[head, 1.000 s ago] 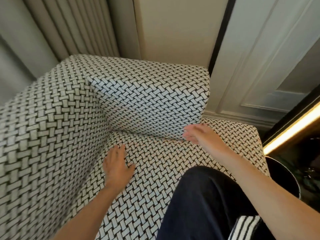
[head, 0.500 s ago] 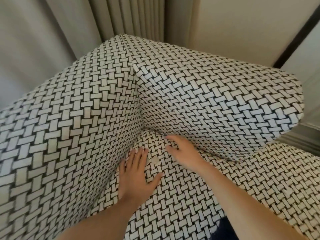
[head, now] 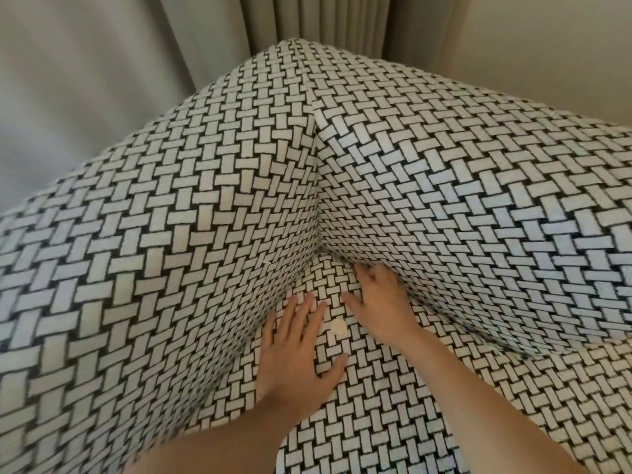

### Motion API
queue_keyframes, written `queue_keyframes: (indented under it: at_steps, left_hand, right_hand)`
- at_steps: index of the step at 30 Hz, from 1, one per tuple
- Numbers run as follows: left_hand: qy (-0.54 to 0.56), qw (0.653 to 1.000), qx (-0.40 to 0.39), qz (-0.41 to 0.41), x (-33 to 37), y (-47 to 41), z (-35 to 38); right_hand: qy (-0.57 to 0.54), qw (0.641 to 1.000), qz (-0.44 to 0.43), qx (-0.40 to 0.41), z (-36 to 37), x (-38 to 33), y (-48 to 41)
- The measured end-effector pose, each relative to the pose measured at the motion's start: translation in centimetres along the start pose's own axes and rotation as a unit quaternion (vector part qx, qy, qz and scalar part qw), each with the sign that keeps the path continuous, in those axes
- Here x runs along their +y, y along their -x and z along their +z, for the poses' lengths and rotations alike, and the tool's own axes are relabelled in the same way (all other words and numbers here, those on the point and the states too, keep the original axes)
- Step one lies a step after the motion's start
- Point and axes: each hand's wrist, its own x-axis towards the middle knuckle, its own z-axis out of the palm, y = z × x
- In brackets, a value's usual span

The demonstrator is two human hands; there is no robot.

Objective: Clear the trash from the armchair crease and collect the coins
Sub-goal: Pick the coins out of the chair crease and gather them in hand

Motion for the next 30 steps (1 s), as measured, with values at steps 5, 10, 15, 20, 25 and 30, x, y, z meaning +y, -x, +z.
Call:
queue_keyframes:
  at_steps: [5, 10, 15, 20, 25, 30]
  left_hand:
    - [0.013, 1.0, -0.011, -0.018, -0.1, 0.0, 0.1]
    - [0.019, 0.999, -0.009, -0.025, -0.3, 0.0, 0.5]
    - [0.016, 1.0, -0.005, -0.026, -0.2, 0.1, 0.7]
    - [0.024, 0.999, -0.012, -0.027, -0.1, 0.1, 0.4]
    - [0.016, 1.0, -0.013, -0.023, 0.0, 0.1, 0.3]
    - [0.013, 1.0, -0.012, -0.018, 0.0, 0.1, 0.3]
  right_hand:
    - [0.016, 0.999, -0.023, 0.04, -0.4, -0.8, 0.6]
    - [0.027, 0.992, -0.118, 0.04, -1.0, -1.1, 2.1]
    - [-0.067, 0.987, -0.142, -0.013, -1.5, -1.6, 3.0]
    - [-0.169, 0.982, -0.076, 0.033, -1.9, -0.5, 2.0]
    - [-0.142, 0.989, -0.001, -0.03, -0.7, 0.6, 1.1]
    - [-0.068, 0.994, 0.057, -0.055, 0.6, -0.1, 0.3]
